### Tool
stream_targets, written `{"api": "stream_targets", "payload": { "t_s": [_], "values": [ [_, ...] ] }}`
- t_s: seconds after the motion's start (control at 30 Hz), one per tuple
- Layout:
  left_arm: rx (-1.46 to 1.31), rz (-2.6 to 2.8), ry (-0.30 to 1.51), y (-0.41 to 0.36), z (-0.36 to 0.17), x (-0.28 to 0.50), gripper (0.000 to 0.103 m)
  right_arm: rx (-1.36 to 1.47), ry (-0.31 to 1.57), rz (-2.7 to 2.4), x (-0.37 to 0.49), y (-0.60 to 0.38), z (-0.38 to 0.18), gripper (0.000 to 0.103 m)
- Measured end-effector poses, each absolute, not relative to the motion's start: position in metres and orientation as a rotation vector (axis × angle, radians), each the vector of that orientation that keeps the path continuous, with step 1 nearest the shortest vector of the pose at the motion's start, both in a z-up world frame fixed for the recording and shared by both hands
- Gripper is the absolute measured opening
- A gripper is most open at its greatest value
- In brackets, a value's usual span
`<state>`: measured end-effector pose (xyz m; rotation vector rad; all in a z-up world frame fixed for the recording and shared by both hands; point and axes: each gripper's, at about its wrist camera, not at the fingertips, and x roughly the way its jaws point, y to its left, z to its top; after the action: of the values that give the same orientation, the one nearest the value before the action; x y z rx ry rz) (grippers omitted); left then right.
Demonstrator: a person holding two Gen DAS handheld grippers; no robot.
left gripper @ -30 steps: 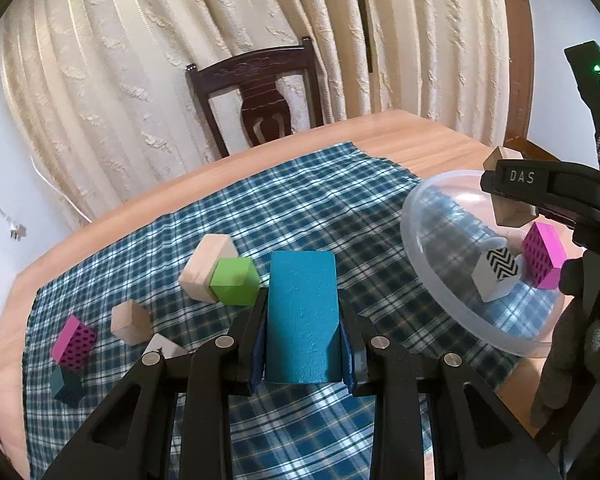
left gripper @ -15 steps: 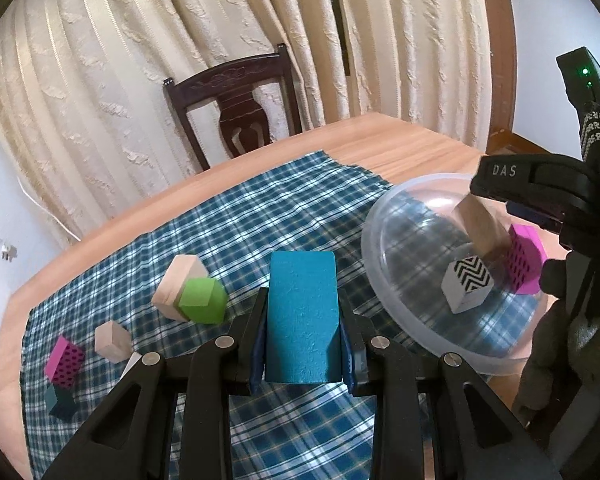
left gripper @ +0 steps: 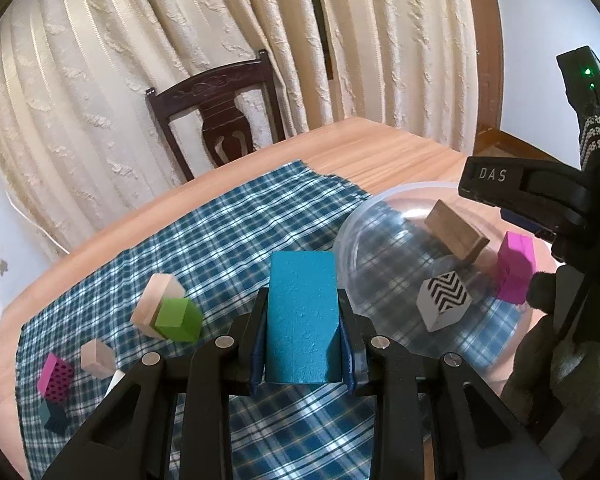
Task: Organize rigid objects
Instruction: 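Lower the long teal block into the clear bowl and open the left tool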
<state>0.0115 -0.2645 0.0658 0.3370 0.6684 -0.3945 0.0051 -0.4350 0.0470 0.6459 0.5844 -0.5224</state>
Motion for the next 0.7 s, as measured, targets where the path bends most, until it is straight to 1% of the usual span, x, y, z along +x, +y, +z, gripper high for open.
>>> {"api": "stream_targets", "payload": {
  "t_s": [0.27, 0.6, 0.7],
  "values": [
    [0.323, -0.463, 0.674, -0.282, 0.066, 0.018, 0.03, 0.68, 0.578, -0.541, 0.001, -0.443, 0.046, 0.051],
    [0.241, -0.584, 0.709, -0.298, 0.062, 0.031, 0.03, 0.717, 0.543, -0.573, -0.007, -0.452, 0.048, 0.051],
    [0.229, -0.604, 0.719, -0.302, 0.061, 0.032, 0.03, 0.728, 0.528, -0.591, -0.01, -0.455, 0.048, 0.058]
  ]
}}
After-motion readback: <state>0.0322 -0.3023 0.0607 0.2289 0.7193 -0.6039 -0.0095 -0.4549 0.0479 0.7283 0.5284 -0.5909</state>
